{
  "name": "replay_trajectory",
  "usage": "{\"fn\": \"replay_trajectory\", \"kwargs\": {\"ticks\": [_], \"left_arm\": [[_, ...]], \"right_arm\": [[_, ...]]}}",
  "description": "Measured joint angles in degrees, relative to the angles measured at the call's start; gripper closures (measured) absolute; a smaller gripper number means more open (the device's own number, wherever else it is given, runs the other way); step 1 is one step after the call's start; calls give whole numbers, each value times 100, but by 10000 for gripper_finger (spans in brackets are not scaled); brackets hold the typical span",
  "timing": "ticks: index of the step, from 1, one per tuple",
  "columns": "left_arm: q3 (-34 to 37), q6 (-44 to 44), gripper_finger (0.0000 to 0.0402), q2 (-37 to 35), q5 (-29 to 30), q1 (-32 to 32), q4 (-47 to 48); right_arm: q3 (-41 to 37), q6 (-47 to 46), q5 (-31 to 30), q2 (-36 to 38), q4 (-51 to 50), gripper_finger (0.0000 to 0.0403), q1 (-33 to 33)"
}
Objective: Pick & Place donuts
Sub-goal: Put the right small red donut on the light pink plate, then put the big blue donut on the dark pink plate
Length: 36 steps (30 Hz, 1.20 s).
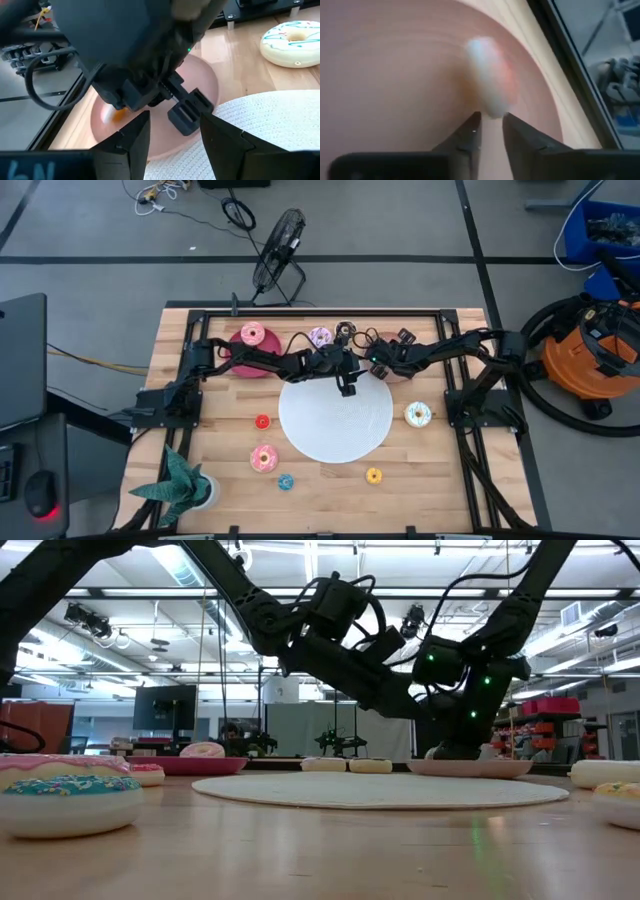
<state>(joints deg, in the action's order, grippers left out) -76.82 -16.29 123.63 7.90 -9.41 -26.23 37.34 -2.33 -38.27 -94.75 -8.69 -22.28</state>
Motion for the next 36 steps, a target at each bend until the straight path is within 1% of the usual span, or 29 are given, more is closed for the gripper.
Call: {"fn": "replay_trajectory", "kwargs": {"ticks": [4, 8, 13, 15, 18, 20, 21, 24, 26, 28, 30, 32, 36], "left_arm": [[-1, 0, 225, 0, 0, 0, 6], [-2, 1, 225, 0, 0, 0, 40], [-2, 2, 225, 0, 0, 0, 50], [-2, 2, 225, 0, 0, 0, 52], [-2, 2, 225, 0, 0, 0, 52], [-2, 2, 225, 0, 0, 0, 56], [-2, 2, 225, 0, 0, 0, 56], [-2, 2, 225, 0, -1, 0, 59], [-2, -51, 225, 0, -1, 0, 60], [-2, -127, 225, 0, -1, 4, 90], [-2, -216, 225, 0, -1, 28, 140], [-2, -267, 225, 0, -2, 42, 178], [-4, -286, 225, 0, -3, 75, 173]], "right_arm": [[0, 353, 397, 155, 36, 268, -2], [0, 599, 669, 417, -31, 244, 0], [-2, 612, 809, 904, -340, 246, -2], [-2, 528, 850, 1103, -449, 254, -2], [-2, 463, 1125, 1395, -721, 274, -20], [55, 233, 1408, 1601, -1251, 292, -20], [137, -6, 1653, 1704, -1601, 301, -20], [466, -857, 2603, 1997, -2631, 327, -6], [640, -1310, 3096, 2139, -3195, 337, 73], [780, -1548, 3433, 2242, -3718, 338, 221], [858, -1741, 3668, 2289, -4305, 329, 394], [858, -2015, 3861, 2287, -4844, 310, 539], [592, -2543, 4091, 2263, -5332, 250, 793]]}}
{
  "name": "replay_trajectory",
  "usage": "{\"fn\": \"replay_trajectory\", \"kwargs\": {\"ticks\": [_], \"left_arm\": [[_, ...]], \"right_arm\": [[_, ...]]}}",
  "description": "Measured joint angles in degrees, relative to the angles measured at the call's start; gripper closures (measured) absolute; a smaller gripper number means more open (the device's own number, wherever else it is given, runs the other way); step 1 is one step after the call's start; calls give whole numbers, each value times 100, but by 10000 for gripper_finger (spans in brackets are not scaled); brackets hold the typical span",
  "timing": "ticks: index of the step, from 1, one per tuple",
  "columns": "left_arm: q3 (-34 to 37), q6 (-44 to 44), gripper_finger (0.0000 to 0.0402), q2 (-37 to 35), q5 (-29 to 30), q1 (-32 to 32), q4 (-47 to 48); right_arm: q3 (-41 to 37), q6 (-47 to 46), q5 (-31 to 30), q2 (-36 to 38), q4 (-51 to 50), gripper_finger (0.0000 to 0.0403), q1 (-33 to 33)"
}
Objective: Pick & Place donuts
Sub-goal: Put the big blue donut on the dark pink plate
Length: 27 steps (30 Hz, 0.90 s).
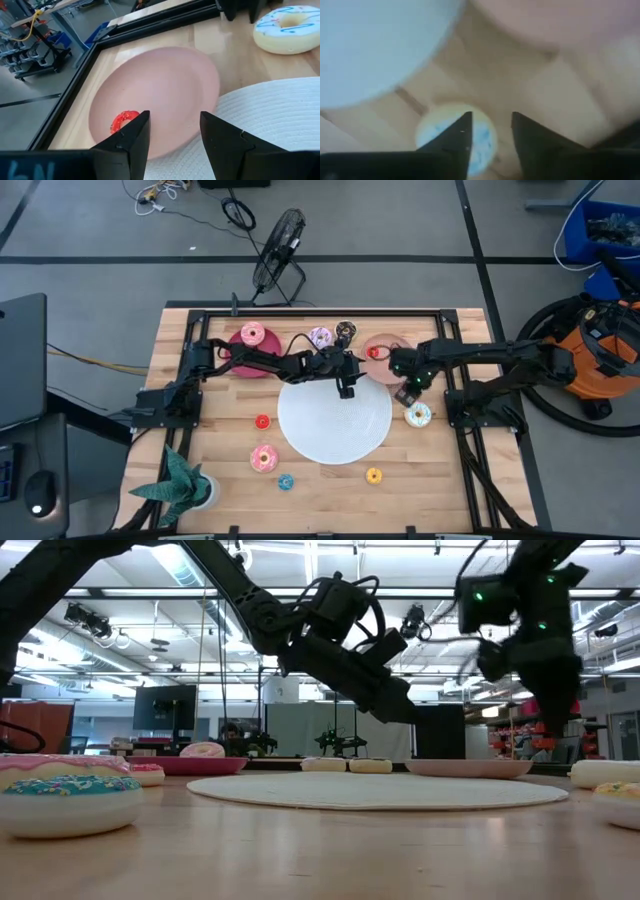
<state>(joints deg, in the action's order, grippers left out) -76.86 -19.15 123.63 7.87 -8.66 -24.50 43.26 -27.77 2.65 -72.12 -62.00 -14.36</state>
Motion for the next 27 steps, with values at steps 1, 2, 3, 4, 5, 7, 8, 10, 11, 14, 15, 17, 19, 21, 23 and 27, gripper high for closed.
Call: {"fn": "replay_trajectory", "kwargs": {"ticks": [1, 2, 3, 4, 5, 7, 8, 10, 11, 14, 15, 17, 19, 21, 23, 27], "left_arm": [[0, -3, 225, 0, -1, 8, 1], [0, -14, 225, 0, -3, 16, 1], [0, -16, 225, 0, -3, 21, -1], [0, -18, 225, 0, -15, 22, -1], [0, -18, 225, 0, -14, 28, -1], [0, -16, 225, 0, -10, 28, -1], [0, -16, 225, 0, -10, 28, -3], [0, -16, 225, 0, -10, 28, -1], [0, -16, 225, 0, -10, 28, -1], [0, -16, 225, 0, -10, 30, -4], [0, -16, 225, 0, -10, 30, -4], [0, -14, 225, 0, -10, 28, -4], [0, -14, 225, 0, -4, 28, -2], [0, -12, 225, 0, -2, 28, 24], [0, -12, 225, 0, 1, 28, 75], [-2, 30, 225, -104, 1, 26, 368]], "right_arm": [[-94, -86, 1, 0, -54, 233, 47], [-195, -145, 25, -7, -37, 215, 97], [-311, -172, 87, -21, -26, 200, 134], [-428, -170, 158, -26, -20, 187, 173], [-526, -127, 221, -26, 1, 176, 214], [-730, -16, 264, -41, 161, 163, 299], [-804, 49, 272, -43, 270, 160, 343], [-913, 171, 273, -39, 417, 163, 429], [-943, 186, 229, -39, 474, 169, 467], [-961, 199, 90, -39, 601, 205, 535], [-961, 221, 88, -39, 644, 223, 552], [-961, 273, 88, -39, 704, 269, 572], [-961, 275, 107, -39, 710, 323, 576], [-961, 275, 104, -37, 737, 375, 597], [-961, 254, 47, -12, 766, 387, 674], [-857, -13, -266, 114, 822, 388, 949]]}}
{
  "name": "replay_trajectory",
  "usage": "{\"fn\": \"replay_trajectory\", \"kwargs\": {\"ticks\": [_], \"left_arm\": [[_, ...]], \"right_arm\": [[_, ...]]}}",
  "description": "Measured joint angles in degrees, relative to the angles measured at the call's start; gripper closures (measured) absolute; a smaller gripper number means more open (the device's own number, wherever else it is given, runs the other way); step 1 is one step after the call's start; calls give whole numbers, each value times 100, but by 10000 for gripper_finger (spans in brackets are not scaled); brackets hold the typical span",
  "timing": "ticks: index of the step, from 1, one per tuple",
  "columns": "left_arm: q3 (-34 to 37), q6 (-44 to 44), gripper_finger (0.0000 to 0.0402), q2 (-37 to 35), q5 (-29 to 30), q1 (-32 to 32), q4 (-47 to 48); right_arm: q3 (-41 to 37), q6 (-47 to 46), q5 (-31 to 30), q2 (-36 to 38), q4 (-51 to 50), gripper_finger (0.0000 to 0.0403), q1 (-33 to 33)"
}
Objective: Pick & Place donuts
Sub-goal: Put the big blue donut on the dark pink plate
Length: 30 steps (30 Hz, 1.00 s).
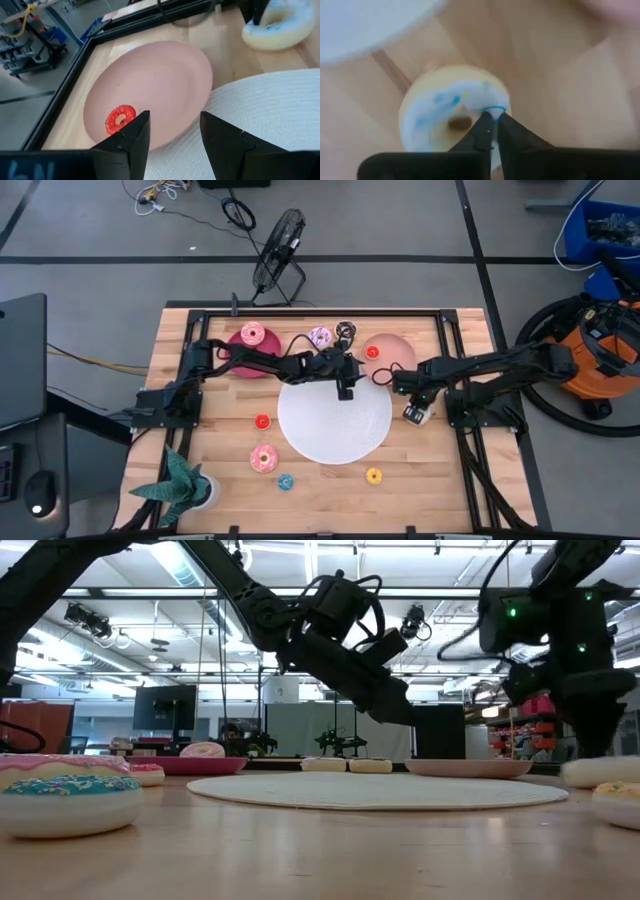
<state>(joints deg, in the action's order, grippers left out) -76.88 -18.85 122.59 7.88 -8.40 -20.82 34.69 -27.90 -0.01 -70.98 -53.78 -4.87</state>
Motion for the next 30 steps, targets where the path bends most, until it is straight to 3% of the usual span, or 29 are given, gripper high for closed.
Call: {"fn": "replay_trajectory", "kwargs": {"ticks": [4, 7, 13, 17, 20, 23, 30], "left_arm": [[-1, 161, 225, -119, -6, 9, 284], [177, 221, 225, -196, -15, 61, 306], [1318, 1143, 225, -709, -39, 133, -1290], [2110, 2164, 225, -801, -81, 78, -2618], [2349, 2824, 225, -772, -662, -30, -3301], [2354, 3232, 220, -699, -1049, -83, -3368], [2021, 3656, 196, -448, -1071, -20, -3282]], "right_arm": [[125, -328, -726, 331, 362, 396, 477], [112, -498, -1512, 601, 1276, 398, 799], [78, -273, -3038, 507, 2826, 400, 1000], [75, 340, -3253, 251, 3600, 401, 921], [75, 615, -3248, 119, 3927, 401, 817], [75, 840, -3241, 39, 4124, 401, 711], [75, 1055, -3209, -16, 4271, 401, 654]]}}
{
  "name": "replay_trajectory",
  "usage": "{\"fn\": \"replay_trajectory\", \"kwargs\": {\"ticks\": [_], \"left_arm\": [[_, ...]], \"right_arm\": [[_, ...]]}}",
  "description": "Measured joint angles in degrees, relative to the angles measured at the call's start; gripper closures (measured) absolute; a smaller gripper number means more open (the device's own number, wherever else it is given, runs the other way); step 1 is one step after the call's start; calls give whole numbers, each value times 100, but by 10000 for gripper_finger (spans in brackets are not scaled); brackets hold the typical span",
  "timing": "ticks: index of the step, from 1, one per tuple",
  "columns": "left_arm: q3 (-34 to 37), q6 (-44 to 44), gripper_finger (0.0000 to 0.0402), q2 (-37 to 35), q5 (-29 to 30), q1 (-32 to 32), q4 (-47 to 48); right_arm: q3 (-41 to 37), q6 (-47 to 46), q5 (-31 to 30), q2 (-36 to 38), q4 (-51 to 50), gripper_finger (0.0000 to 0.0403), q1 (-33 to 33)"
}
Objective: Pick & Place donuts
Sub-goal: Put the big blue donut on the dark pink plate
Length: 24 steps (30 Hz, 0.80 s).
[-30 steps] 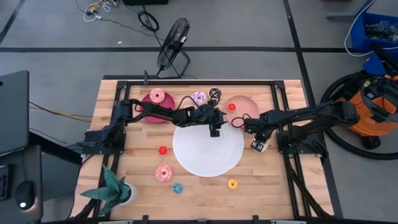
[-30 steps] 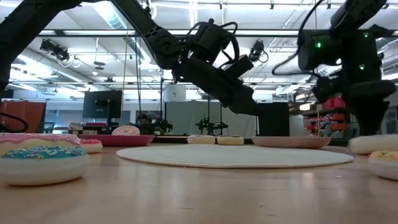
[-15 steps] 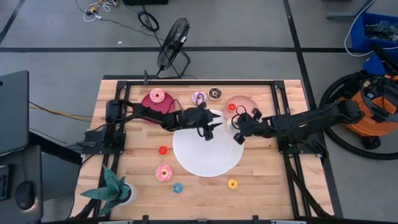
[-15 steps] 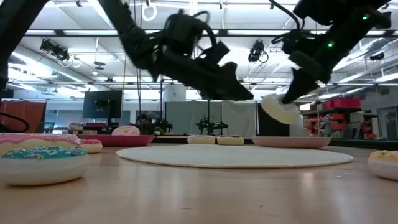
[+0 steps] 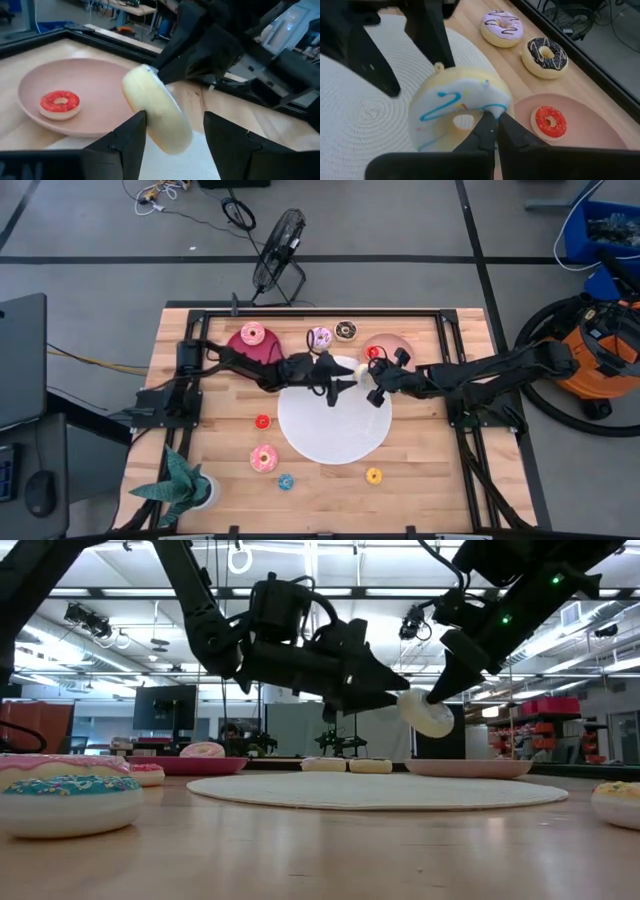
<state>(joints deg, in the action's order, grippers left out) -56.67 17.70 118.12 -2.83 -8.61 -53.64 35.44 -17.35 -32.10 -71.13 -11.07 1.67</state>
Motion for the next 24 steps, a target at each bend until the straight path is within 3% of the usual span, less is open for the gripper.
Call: {"fn": "replay_trajectory", "kwargs": {"ticks": [10, 20, 24], "left_arm": [[-28, 99, 224, 1, 431, -44, 330], [-29, 115, 199, 1, 78, -205, 126], [-177, 3, 213, 1, 67, -209, 202]], "right_arm": [[0, 53, 11, 0, 0, 401, 2], [0, 93, 11, 0, 34, 401, 2], [0, 136, -22, 0, 83, 401, 0]]}}
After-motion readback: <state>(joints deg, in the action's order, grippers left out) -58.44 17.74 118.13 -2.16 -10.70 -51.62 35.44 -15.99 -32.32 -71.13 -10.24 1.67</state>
